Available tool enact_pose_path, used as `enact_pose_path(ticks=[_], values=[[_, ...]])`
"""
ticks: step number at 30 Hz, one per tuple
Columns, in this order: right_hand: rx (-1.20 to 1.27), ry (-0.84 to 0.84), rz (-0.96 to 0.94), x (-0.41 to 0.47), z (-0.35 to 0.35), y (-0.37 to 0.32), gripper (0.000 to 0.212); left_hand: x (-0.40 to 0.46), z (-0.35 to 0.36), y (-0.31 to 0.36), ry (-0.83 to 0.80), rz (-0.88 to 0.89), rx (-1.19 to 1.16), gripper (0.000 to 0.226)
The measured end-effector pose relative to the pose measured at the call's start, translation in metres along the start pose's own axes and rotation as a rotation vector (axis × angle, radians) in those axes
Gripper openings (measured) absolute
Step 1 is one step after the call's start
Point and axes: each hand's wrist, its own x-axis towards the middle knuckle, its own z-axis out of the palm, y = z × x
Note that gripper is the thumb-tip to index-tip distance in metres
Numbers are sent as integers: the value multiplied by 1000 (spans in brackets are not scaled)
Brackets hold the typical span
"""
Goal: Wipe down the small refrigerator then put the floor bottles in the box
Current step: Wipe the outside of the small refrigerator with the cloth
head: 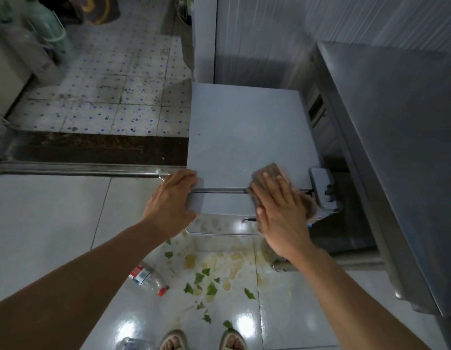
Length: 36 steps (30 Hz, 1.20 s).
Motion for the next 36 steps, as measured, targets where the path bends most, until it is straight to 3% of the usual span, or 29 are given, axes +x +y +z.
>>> enact_pose_path(ticks=[8, 12, 17, 20, 26, 29, 33, 36], values=[[6, -2, -167, 41, 26, -113, 55, -4, -10, -20, 21, -87, -102, 86], [-101, -16, -241, 31, 16, -74, 58, -5, -13, -28, -20, -103, -116, 88], [-205, -28, 60, 1, 7, -1, 76, -3, -7, -22, -10, -9, -161, 85], [-193, -2, 109, -2, 13, -26, 66, -3, -5, -20, -19, 22, -181, 89], [-127, 33, -100, 20, 25, -102, 56, -3, -12, -24, -55, 52, -106, 93], [-159, -30, -70, 9, 20, -65, 63, 3, -15, -18, -55, 86, -50, 92], [-217, -40, 209, -21, 5, 16, 66, 15, -8, 6, -44, 167, -35, 87], [-259, -66, 273, -28, -3, 45, 61, 20, 7, 26, -53, 248, -62, 83]])
